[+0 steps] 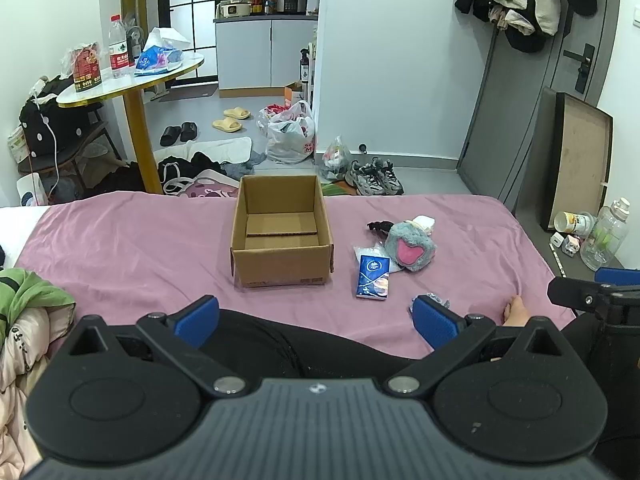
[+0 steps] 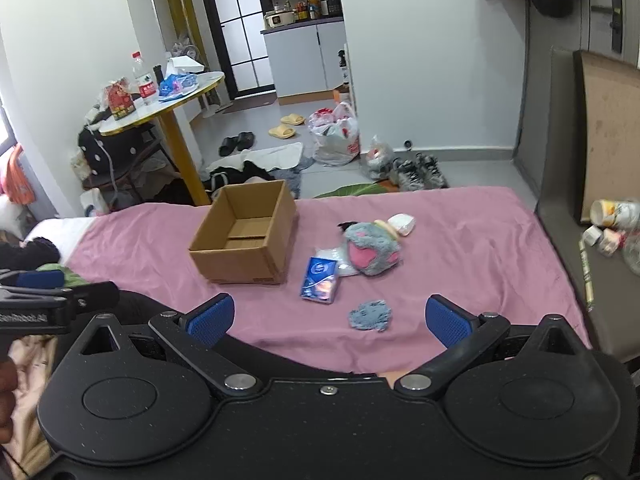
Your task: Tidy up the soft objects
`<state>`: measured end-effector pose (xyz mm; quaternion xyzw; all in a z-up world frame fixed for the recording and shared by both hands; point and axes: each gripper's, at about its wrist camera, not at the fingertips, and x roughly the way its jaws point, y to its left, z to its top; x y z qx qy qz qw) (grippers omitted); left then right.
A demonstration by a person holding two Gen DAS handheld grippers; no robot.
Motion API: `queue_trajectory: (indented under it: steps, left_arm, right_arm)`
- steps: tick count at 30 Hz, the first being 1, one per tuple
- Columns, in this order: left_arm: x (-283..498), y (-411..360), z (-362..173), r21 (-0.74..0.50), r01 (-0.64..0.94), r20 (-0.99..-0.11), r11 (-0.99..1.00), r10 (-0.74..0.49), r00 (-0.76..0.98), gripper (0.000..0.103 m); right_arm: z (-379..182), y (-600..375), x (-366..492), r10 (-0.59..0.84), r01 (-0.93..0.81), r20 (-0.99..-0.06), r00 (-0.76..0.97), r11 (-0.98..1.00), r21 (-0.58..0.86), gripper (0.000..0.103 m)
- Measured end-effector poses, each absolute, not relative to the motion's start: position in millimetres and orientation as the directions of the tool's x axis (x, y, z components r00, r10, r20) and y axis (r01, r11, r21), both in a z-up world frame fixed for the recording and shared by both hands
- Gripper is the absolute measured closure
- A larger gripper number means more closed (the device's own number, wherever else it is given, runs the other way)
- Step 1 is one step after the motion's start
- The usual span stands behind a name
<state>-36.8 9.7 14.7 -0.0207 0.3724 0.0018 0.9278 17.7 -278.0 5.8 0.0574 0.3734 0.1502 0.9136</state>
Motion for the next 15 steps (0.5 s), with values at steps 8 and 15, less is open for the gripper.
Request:
queue_trajectory:
  steps: [8,15]
  left_arm:
    - [-35.1,9.7,14.3,-0.040,-0.018,-0.693,0.999,-0.015,0.721,0.001]
    - [-35.9,9.3,14.9,-0.041,-0.015,-0.693,0.999,-0.018,0.721,0.001]
  right_arm:
    - [8.7,-277.4,16.1,0.321,-0.231,-0.659,0.680,0.947,0.223,0.000]
    - [10.0,-275.8,13.1,0.313,-0.237,-0.653,0.690,0.950,0.205,0.000]
